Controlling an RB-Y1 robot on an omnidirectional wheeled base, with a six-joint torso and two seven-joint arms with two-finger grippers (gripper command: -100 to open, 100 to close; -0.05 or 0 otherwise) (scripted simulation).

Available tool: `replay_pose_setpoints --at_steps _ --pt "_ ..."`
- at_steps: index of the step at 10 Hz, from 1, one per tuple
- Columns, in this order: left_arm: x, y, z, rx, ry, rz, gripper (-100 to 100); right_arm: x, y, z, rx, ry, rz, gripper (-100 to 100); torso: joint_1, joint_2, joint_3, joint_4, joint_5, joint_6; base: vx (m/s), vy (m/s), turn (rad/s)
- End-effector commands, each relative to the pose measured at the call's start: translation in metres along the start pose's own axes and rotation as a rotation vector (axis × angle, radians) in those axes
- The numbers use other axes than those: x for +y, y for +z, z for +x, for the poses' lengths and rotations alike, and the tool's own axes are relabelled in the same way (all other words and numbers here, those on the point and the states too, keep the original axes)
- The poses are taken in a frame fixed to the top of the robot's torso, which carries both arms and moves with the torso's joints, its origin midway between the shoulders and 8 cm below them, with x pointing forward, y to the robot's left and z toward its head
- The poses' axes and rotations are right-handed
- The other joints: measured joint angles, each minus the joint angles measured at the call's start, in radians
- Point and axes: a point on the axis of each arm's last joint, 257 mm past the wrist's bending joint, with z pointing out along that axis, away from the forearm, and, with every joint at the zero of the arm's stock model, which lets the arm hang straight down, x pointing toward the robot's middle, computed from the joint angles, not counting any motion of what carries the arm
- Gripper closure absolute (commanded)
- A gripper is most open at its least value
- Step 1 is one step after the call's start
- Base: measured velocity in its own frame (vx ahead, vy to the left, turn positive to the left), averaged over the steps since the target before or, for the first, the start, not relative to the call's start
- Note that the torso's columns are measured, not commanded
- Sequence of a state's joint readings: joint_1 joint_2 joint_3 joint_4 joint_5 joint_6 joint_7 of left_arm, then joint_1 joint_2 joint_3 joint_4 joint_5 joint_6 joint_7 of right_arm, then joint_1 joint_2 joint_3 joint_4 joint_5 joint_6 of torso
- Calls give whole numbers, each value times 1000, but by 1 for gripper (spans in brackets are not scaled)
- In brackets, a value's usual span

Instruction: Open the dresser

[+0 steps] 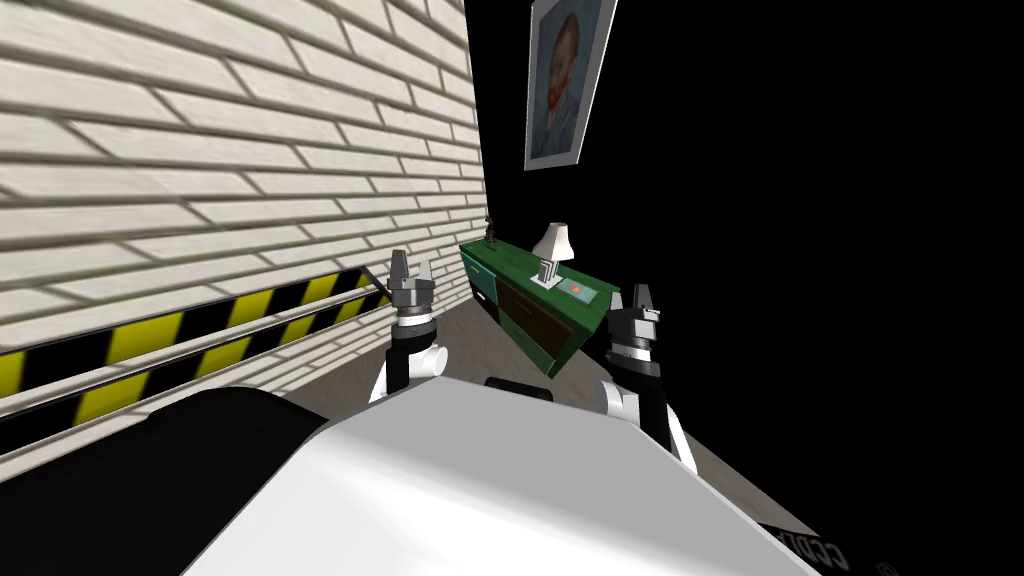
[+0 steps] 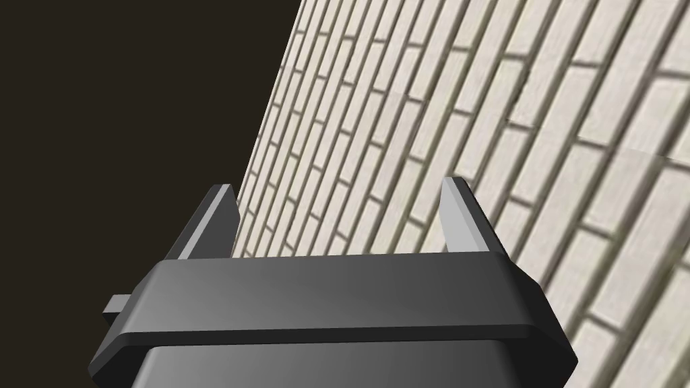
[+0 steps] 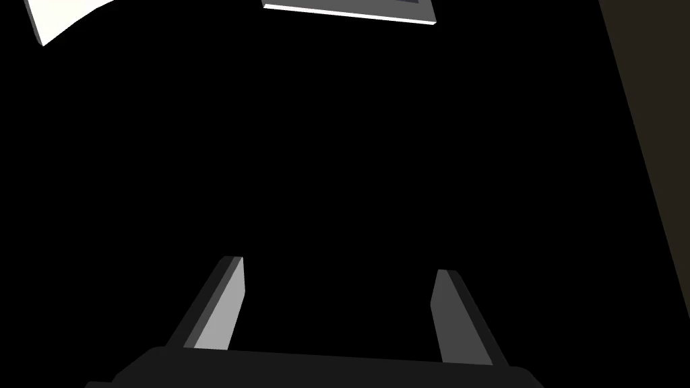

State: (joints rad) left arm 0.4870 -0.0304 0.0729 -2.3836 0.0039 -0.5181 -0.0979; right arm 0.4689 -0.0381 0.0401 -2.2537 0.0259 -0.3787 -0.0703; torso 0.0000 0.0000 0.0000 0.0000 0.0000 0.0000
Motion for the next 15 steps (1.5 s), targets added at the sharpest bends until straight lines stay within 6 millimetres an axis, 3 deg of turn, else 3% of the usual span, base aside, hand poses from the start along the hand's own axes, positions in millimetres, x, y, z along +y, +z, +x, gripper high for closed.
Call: replay_pose_setpoints --at_steps 1,9,10,11,12,15 --pt "0 0 0 0 0 0 0 0 0 0 0 0 0 0 0 40 -82 41 0 0 0 0 0" --pt "0 0 0 0 0 0 0 0 0 0 0 0 0 0 0 618 -1234 617 0 0 0 0 0" --pt "0 0 0 0 0 0 0 -13 1 7 41 -40 30 -100 0 691 -1382 691 0 0 11 31 -2" --pt "0 0 0 0 0 0 0 -21 1 11 61 -63 49 -100 2 725 -1451 724 0 0 12 68 -1" --pt "0 0 0 0 0 0 0 -43 1 21 102 -118 97 -100 3 734 -1471 734 1 0 20 127 -10" --pt "0 0 0 0 0 0 0 -85 2 36 170 -226 184 -100 0 737 -1476 738 0 0 33 137 -8"
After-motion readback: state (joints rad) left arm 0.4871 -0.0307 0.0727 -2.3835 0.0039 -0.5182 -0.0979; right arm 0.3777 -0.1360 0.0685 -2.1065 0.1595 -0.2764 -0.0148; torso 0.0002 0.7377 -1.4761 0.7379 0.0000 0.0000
